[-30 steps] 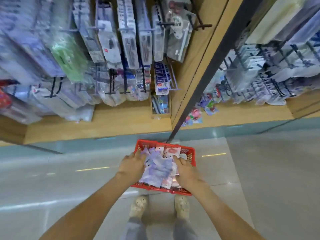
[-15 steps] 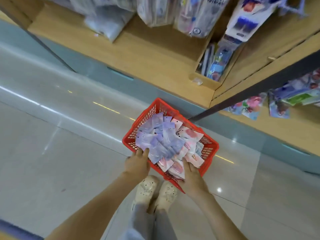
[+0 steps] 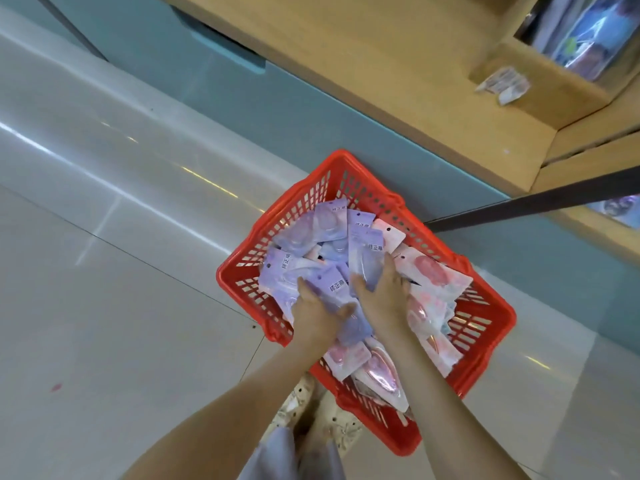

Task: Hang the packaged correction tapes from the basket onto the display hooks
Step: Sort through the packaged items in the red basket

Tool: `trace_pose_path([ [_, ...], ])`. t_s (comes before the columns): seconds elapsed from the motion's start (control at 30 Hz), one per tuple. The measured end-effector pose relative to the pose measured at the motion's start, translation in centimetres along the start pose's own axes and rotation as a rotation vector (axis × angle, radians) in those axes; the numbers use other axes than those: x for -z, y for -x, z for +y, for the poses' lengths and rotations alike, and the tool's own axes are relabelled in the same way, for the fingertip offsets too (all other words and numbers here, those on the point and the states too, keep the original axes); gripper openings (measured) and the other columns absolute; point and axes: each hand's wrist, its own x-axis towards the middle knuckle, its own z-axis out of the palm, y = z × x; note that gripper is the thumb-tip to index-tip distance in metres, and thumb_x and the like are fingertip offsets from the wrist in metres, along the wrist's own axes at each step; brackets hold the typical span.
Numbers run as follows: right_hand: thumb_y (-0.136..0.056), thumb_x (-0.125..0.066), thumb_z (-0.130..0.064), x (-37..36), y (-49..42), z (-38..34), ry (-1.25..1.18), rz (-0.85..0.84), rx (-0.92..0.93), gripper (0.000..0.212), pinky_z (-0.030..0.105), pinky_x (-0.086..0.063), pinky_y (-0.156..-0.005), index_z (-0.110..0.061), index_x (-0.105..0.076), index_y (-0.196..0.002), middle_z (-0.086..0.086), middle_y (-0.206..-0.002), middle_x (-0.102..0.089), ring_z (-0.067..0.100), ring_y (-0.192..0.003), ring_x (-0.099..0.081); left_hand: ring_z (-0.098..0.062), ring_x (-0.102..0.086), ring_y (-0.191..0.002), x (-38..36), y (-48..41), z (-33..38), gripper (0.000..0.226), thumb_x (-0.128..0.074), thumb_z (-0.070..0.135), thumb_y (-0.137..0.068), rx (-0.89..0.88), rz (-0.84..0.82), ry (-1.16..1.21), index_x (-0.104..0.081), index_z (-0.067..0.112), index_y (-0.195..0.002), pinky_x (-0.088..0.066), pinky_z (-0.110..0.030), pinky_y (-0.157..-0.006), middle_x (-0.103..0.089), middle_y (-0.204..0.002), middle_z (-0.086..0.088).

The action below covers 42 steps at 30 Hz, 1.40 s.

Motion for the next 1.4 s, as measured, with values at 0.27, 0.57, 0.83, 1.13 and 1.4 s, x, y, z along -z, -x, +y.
trace_pose_path([
  [0.27,-0.086,-0.067,-0.024,3.8,2.7,-0.3,-0.513,-0.077,-0.076,0.047,0.025,-0.048,-0.087,-0.042,-0.044,-0.122,0.000,-0.124,-0.047,0.012,-0.111,-0.054,-0.019,-0.062,-0.085,1.9,1.5,0.1,0.041,-0.076,0.030,-0.079,0.143,0.012,0.472,-0.053,0.007,-0.103,-0.053,-0.032,-0.076,-0.064,-0.095,-0.007],
  [0.57,-0.081,-0.075,-0.023,7.5,13.1,-4.9,-0.227,-0.307,0.188,0.077,0.021,-0.027,-0.103,-0.039,-0.029,-0.139,-0.015,-0.136,-0.025,0.012,-0.135,-0.026,-0.026,-0.068,-0.099,8.6,9.2,5.2,0.069,-0.073,0.053,-0.072,0.017,-0.397,0.655,-0.057,0.008,-0.123,-0.056,-0.034,-0.077,-0.069,-0.112,-0.015],
  [0.83,-0.082,-0.075,-0.022,15.8,18.8,-12.5,-0.498,-0.419,0.109,0.073,0.012,-0.042,-0.090,-0.031,-0.032,-0.140,-0.004,-0.140,-0.044,0.011,-0.125,-0.046,-0.035,-0.064,-0.107,15.8,17.4,12.0,0.069,-0.082,0.029,-0.071,-0.049,-0.505,0.630,-0.051,0.005,-0.128,-0.051,-0.049,-0.093,-0.066,-0.118,-0.017],
  [1.13,-0.073,-0.072,-0.009,38.3,29.7,-20.2,-0.737,-0.284,0.234,0.057,0.020,-0.051,-0.076,-0.011,-0.051,-0.126,0.000,-0.111,-0.070,0.012,-0.099,-0.067,-0.009,-0.067,-0.098,23.0,35.3,31.3,0.035,-0.054,0.012,-0.095,-0.416,-0.801,0.322,-0.047,0.020,-0.129,-0.054,-0.025,-0.074,-0.069,-0.110,0.004],
  [1.4,-0.068,-0.072,-0.021,56.4,41.4,-16.3,-0.754,0.052,0.471,0.055,0.025,-0.052,-0.087,-0.027,-0.050,-0.118,-0.006,-0.114,-0.067,0.007,-0.103,-0.065,-0.018,-0.066,-0.100,17.7,53.3,43.2,0.031,-0.068,0.019,-0.083,-0.865,-0.730,0.038,-0.061,0.033,-0.110,-0.052,-0.042,-0.090,-0.070,-0.112,-0.005],
])
